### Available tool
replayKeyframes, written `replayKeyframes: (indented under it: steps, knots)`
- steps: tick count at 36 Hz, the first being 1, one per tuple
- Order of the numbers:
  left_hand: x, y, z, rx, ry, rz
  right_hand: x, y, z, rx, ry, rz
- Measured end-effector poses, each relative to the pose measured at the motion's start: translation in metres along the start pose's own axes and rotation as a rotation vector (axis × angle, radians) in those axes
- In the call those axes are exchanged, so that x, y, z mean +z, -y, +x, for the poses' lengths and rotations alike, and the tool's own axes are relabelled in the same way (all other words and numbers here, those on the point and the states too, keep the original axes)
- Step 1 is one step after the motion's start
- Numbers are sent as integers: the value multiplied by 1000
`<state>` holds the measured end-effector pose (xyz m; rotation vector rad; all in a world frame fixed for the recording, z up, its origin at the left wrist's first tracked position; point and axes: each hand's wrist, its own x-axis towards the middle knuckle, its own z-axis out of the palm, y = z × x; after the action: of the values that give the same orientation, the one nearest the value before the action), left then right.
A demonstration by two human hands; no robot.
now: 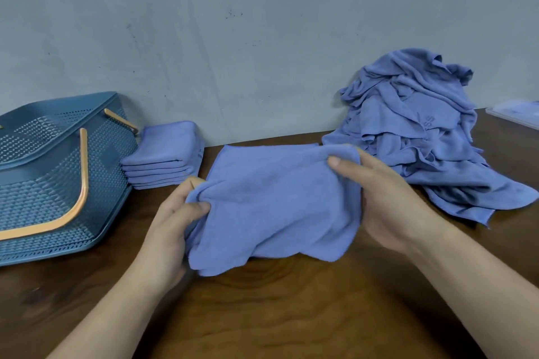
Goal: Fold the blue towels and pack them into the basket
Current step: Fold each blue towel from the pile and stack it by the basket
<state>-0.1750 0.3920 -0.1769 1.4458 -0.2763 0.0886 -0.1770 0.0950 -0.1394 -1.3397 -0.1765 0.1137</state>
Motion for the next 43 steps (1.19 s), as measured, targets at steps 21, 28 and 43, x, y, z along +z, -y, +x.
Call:
replayKeyframes:
  steps: [21,28,43]
  knots:
    - [-4,-1,6,-301,-44,-8,-27,-9,10,152,92,-603]
    - [-8,-8,31,-138,-144,-193,-25,-14,23,-69,-103,-206]
    - [-1,37,23,-226,-112,712,-51,-60,43,38,-83,-822]
